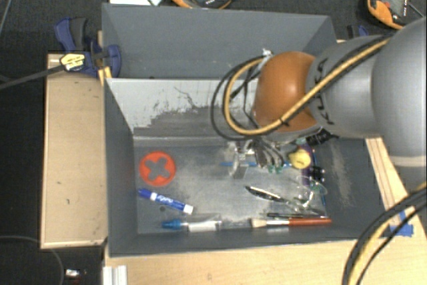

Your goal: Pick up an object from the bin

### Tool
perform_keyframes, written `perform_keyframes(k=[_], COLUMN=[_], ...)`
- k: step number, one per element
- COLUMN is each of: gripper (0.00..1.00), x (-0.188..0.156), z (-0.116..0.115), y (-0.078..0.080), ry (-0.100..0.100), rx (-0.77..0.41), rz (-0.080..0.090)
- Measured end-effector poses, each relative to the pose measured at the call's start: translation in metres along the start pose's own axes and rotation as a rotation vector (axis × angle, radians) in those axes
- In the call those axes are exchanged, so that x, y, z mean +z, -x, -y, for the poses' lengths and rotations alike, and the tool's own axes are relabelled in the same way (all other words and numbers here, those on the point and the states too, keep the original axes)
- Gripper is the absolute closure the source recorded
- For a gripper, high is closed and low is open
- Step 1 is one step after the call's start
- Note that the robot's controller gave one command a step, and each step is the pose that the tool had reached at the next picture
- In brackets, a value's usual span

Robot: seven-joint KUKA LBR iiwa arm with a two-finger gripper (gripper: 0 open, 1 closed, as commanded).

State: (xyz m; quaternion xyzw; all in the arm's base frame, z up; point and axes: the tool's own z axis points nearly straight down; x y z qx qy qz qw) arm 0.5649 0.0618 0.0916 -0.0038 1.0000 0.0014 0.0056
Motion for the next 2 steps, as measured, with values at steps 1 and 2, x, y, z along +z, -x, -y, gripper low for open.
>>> perform_keyframes(k=[1, 2], gripper=[1.0, 1.0], x=[-0.049, -0.084], z=[0.0, 0.0], y=[0.0, 0.001], ry=[0.0, 0.0], rx=[-0.001, -0.001], rz=[-0.004, 0.0])
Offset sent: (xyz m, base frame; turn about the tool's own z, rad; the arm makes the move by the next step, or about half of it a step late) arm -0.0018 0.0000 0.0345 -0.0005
